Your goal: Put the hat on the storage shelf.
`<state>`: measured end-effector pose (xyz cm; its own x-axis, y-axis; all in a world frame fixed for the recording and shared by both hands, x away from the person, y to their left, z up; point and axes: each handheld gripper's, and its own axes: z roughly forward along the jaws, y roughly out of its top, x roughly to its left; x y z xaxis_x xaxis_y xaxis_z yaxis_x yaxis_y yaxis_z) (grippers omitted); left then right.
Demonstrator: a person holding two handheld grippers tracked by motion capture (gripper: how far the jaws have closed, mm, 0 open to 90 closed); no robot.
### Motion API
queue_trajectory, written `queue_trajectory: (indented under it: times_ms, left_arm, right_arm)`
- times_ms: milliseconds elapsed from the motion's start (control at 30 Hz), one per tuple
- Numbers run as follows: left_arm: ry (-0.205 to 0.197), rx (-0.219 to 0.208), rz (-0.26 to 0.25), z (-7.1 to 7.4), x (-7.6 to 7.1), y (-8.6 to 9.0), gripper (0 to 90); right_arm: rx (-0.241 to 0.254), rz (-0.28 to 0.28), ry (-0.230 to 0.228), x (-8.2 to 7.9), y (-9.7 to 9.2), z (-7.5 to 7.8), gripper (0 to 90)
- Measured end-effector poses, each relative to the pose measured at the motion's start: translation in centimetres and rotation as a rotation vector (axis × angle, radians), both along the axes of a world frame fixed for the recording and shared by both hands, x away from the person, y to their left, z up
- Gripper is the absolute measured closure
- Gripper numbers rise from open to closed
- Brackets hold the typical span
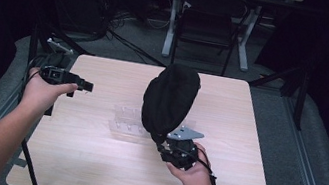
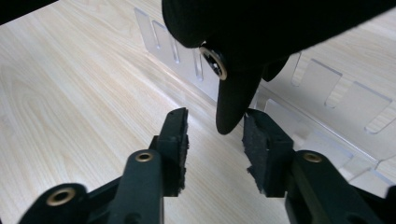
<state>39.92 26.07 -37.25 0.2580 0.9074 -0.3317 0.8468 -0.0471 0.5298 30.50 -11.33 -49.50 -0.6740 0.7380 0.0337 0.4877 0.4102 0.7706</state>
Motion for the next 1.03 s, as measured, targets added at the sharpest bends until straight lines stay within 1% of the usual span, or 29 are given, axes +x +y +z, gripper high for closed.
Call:
queue_trajectory:
  times_ms: [100, 133, 167, 233, 300, 333, 400, 500, 567, 667, 733, 800, 833, 900, 933, 967, 1000, 1033]
  left_arm:
    - [-0.008, 0.038, 0.000, -0.5, -0.3, 0.1, 55.7]
    - [-0.009, 0.056, -0.004, -0.6, -0.4, 0.1, 56.0]
    - [-0.013, 0.078, -0.007, -0.9, -0.6, 0.1, 56.4]
    - [-0.016, 0.114, -0.021, -1.2, -0.8, 0.1, 56.8]
    - [-0.035, 0.145, -0.029, -1.7, -1.2, 0.0, 56.9]
    - [-0.037, 0.151, -0.033, -1.9, -1.3, 0.1, 56.9]
    - [-0.047, 0.148, -0.032, -2.4, -1.6, 0.1, 56.8]
    - [-0.044, 0.120, -0.034, -3.2, -2.0, 0.4, 56.7]
    - [-0.048, 0.119, -0.035, -3.9, -2.3, 0.7, 56.1]
    - [-0.046, 0.114, -0.035, -4.7, -2.8, 1.0, 56.0]
    - [-0.055, 0.123, -0.036, -5.4, -3.2, 1.2, 55.7]
    - [-0.060, 0.124, -0.037, -6.1, -3.5, 1.4, 54.9]
    - [-0.057, 0.113, -0.036, -6.6, -3.8, 1.5, 54.8]
    - [-0.057, 0.110, -0.041, -7.6, -4.2, 1.7, 54.2]
    - [-0.057, 0.111, -0.042, -7.9, -4.3, 1.8, 53.3]
    - [-0.054, 0.107, -0.046, -8.4, -4.5, 1.9, 53.1]
    - [-0.048, 0.098, -0.055, -9.0, -4.7, 2.1, 53.0]
    - [-0.043, 0.090, -0.058, -9.4, -4.9, 2.4, 52.8]
  right_arm:
    - [-0.019, 0.007, -0.004, -0.3, -0.5, 0.0, 56.3]
    - [-0.020, 0.007, -0.005, -0.4, -0.6, -0.1, 55.7]
    - [-0.034, 0.012, -0.003, -0.5, -0.9, -0.1, 54.8]
    - [-0.051, 0.010, 0.008, -0.7, -1.3, -0.4, 53.9]
    - [-0.064, 0.007, 0.007, -0.9, -1.9, -0.6, 53.2]
    - [-0.066, -0.002, 0.021, -1.0, -2.3, -0.8, 53.0]
    - [-0.067, -0.014, 0.021, -1.3, -3.1, -1.2, 52.6]
    - [-0.070, -0.046, 0.012, -1.6, -4.4, -1.6, 52.1]
    - [-0.070, -0.056, 0.011, -1.8, -5.1, -1.8, 51.8]
    - [-0.067, -0.095, 0.017, -2.1, -6.5, -2.4, 51.0]
    - [-0.061, -0.119, 0.017, -2.3, -7.3, -2.6, 50.5]
    - [-0.056, -0.139, 0.010, -2.5, -8.0, -2.9, 49.8]
    - [-0.050, -0.151, 0.002, -2.5, -8.2, -3.1, 49.1]
    - [-0.070, -0.159, -0.015, -2.7, -8.8, -3.3, 48.5]
    - [-0.067, -0.165, -0.030, -2.8, -9.0, -3.4, 48.5]
    - [-0.077, -0.163, -0.040, -2.8, -9.2, -3.5, 48.5]
    - [-0.097, -0.165, -0.040, -2.9, -9.5, -3.5, 48.5]
    - [-0.097, -0.172, -0.045, -3.0, -9.9, -3.7, 48.4]
